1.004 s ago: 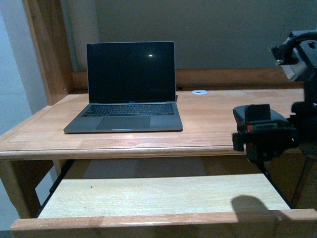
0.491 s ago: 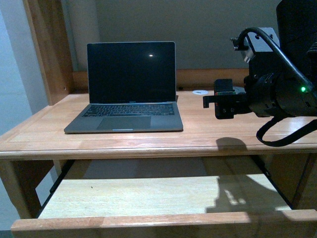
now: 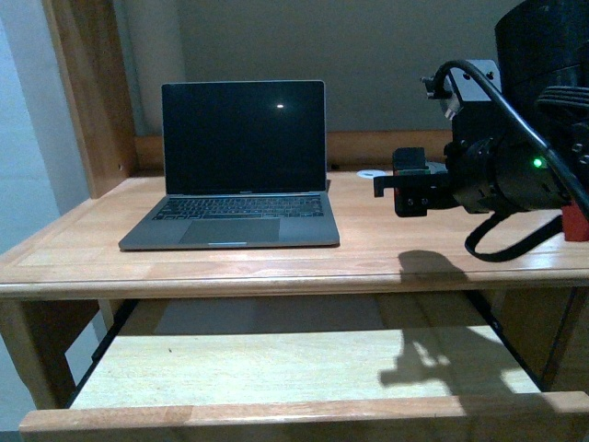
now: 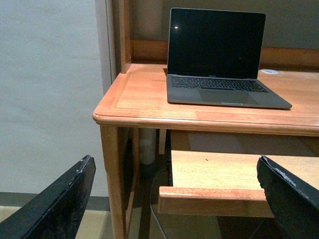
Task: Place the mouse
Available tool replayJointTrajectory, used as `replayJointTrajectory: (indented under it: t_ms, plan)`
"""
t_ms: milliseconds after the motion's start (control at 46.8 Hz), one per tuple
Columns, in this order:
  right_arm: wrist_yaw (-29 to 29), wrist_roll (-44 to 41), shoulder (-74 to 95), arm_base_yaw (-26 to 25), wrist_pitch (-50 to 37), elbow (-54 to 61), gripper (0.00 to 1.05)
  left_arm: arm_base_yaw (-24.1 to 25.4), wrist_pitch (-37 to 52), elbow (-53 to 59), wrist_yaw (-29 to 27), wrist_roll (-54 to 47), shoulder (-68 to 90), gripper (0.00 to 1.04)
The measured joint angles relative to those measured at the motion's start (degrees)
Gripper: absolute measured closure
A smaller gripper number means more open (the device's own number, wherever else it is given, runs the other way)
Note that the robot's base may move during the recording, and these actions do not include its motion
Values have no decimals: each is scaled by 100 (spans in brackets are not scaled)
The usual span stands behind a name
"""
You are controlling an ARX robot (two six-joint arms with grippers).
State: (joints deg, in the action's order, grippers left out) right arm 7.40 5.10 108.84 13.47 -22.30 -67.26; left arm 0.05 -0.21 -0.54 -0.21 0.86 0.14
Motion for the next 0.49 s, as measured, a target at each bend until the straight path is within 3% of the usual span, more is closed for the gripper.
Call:
replayJointTrajectory:
  t_ms: [171, 491]
  plan:
    - [26, -2, 1244, -407, 516, -1174, 41, 0, 2, 0, 2, 0, 0, 7]
    - [-105, -35, 1976, -531, 962, -2243, 41, 0, 2, 2, 0, 0, 0, 7]
